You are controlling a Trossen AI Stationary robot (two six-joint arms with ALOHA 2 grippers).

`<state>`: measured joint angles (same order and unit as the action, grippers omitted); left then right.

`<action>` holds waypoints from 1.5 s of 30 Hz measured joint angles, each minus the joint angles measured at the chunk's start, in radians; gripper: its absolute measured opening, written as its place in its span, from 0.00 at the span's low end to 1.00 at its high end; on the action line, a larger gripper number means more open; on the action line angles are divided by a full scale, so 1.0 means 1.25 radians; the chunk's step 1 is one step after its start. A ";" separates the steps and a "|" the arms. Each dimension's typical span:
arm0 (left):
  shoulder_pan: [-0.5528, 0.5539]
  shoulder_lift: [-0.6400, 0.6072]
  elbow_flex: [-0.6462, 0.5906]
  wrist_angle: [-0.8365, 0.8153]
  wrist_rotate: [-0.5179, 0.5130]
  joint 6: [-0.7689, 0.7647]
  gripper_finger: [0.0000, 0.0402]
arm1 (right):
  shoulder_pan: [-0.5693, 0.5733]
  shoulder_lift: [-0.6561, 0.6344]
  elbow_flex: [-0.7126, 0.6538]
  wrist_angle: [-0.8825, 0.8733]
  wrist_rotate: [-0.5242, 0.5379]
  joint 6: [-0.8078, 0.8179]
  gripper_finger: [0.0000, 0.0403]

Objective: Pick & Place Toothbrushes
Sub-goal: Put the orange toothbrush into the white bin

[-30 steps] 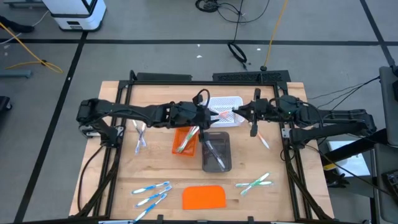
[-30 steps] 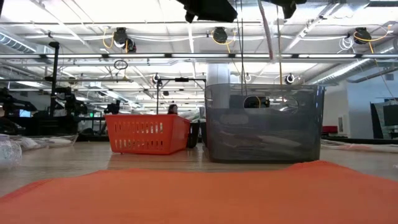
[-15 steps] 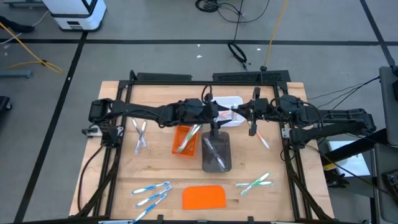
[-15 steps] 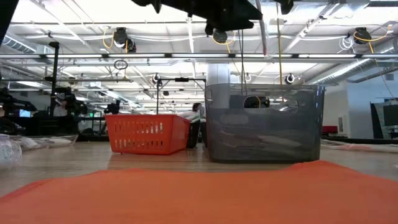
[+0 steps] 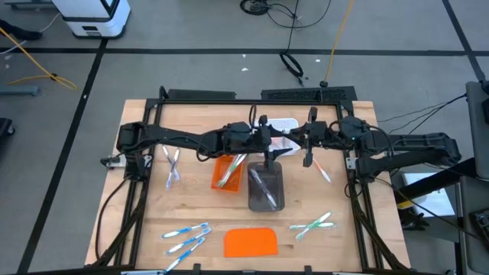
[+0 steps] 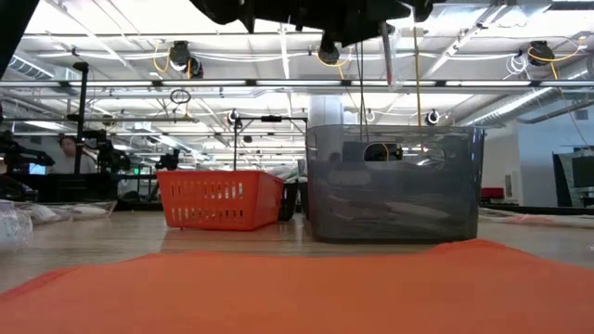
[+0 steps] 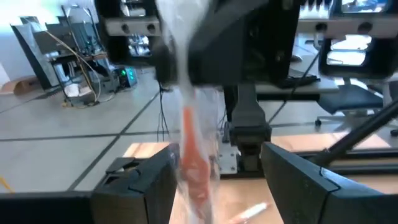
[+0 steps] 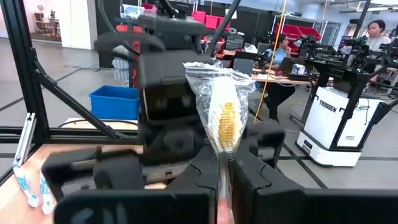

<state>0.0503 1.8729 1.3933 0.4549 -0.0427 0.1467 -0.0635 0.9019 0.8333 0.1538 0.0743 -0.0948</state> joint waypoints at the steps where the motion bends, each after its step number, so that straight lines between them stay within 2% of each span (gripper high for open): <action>1: 0.002 0.001 -0.001 -0.007 0.001 0.000 0.57 | 0.000 0.004 0.000 0.002 0.000 0.000 0.01; 11: 0.041 0.038 -0.001 0.005 0.002 -0.039 0.57 | 0.000 0.007 0.000 0.006 0.000 -0.003 0.01; 17: 0.053 0.042 0.000 0.006 0.057 -0.051 0.57 | 0.000 0.007 0.000 0.005 0.000 -0.003 0.01; 23: 0.053 0.042 0.000 0.003 0.064 -0.058 0.56 | 0.000 0.007 0.000 0.000 0.000 -0.003 0.01; 28: 0.053 0.042 0.000 0.003 0.102 -0.059 0.44 | 0.000 0.007 0.000 -0.001 0.000 -0.003 0.01; 36: 0.052 0.042 -0.001 -0.015 0.106 -0.037 0.08 | -0.001 0.007 0.000 -0.001 0.002 -0.003 0.01; 45: 0.052 0.042 0.000 -0.027 0.106 -0.037 0.08 | -0.001 0.007 0.000 -0.006 0.004 -0.019 0.04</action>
<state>0.1158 1.9247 1.3929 0.4213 0.0898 0.1001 -0.0643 0.9104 0.8330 0.1466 0.0796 -0.1187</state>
